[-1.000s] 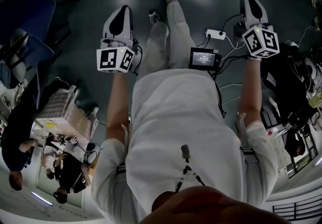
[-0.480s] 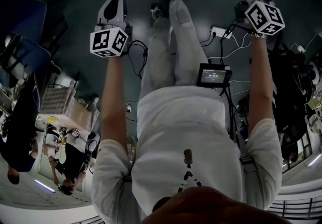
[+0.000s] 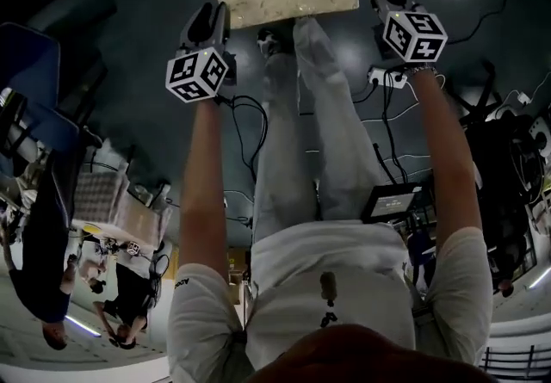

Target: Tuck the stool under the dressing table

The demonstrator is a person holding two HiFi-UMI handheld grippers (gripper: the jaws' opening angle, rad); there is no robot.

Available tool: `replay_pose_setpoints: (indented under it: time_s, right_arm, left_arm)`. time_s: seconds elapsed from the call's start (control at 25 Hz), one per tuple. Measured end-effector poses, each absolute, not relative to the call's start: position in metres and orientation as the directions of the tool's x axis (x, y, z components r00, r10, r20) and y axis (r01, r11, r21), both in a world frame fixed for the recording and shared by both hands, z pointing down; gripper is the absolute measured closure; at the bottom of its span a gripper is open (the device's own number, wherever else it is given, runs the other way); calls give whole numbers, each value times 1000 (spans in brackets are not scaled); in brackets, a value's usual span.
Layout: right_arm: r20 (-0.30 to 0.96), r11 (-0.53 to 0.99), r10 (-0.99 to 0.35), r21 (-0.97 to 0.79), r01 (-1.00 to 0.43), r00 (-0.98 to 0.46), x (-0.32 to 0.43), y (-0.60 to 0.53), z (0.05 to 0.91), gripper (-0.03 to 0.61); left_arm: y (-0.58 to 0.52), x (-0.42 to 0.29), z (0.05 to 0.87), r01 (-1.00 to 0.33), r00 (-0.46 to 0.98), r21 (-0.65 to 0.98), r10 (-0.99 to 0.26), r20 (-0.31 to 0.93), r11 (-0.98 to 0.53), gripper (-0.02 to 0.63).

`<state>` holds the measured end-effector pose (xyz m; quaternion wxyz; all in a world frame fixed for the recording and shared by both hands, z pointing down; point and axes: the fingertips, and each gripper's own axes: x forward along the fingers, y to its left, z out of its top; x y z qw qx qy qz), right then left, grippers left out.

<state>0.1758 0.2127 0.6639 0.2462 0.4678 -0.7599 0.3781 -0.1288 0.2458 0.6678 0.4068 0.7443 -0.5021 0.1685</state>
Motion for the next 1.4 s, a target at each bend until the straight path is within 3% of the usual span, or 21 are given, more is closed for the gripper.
replay_pose_setpoints:
  time_s: [0.04, 0.2, 0.44, 0.68, 0.92, 1.4]
  right_arm:
    - [743, 266, -509, -344, -900, -434, 174, 217, 679, 567]
    - [783, 199, -462, -364, -910, -415, 185, 230, 725, 438]
    - [827, 168, -394, -363, -916, -400, 176, 236, 766, 305]
    - [855, 191, -328, -356, -915, -402, 189, 238, 788, 321]
    - [861, 204, -289, -370, -906, -417, 188, 237, 793, 344]
    - [851, 204, -324, -364, -909, -414, 174, 193, 796, 362]
  left_arm:
    - [250, -133, 682, -888, 430, 437, -600, 675, -145, 446]
    - [263, -137, 723, -903, 386, 422, -572, 724, -75, 380]
    - [272, -138, 763, -904, 390, 426, -504, 771, -49, 313]
    - [264, -101, 781, -906, 407, 413, -453, 793, -92, 301]
    - [258, -98, 791, -914, 395, 395, -424, 815, -92, 362]
    - [215, -114, 795, -927, 370, 361, -420, 829, -104, 377]
